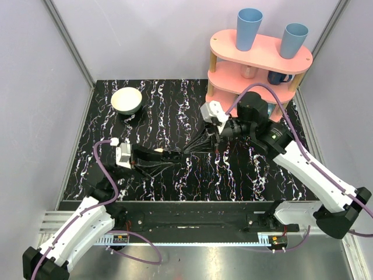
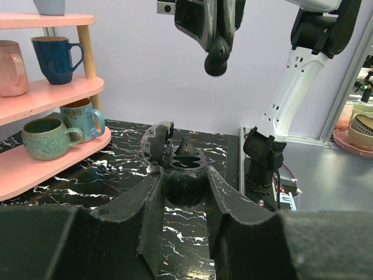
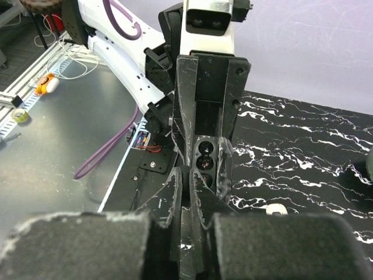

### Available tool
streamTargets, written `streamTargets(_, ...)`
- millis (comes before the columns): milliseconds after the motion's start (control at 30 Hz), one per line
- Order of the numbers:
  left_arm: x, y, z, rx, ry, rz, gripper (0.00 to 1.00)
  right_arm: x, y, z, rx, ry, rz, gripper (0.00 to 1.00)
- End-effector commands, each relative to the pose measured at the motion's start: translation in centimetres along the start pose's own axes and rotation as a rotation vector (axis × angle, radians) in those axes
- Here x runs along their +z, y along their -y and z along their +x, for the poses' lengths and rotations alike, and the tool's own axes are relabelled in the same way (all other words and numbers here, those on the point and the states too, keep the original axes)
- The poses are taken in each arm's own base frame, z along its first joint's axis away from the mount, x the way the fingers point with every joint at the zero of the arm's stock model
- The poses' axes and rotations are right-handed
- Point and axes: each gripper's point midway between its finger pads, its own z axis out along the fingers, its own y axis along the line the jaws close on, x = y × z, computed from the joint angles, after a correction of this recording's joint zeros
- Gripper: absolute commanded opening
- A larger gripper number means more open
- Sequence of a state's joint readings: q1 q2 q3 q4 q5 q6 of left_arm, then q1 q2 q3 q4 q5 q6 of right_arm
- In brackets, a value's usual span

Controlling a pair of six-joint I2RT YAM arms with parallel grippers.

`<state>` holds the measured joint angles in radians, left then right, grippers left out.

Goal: Insert the wireless bluetooth earbuds into the charging case
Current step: Insert the left earbud into the left side groove of the charging case.

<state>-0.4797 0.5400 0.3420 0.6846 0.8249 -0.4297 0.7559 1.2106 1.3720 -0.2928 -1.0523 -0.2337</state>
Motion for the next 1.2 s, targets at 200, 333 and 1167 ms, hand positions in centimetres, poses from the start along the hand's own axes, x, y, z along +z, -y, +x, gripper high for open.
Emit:
streamTargets(200,0.7,1.7,-2.6,0.048,0.043,0.099,0.00,3.5,0.3,1.5,-0.105,-0.139,0.013,0.00)
streamTargets(333,0.7,2.0,-2.5,0.044,0.036,0.116,0.00,4.1,0.8,2.0,-0.111,-0.168,0.021,0.00)
streamTargets(1167,0.9,2.2,-2.3,0.028,0.033,0.138,0.00,6.4,1.8,5.2,-0.077,-0.282,0.039,0.00)
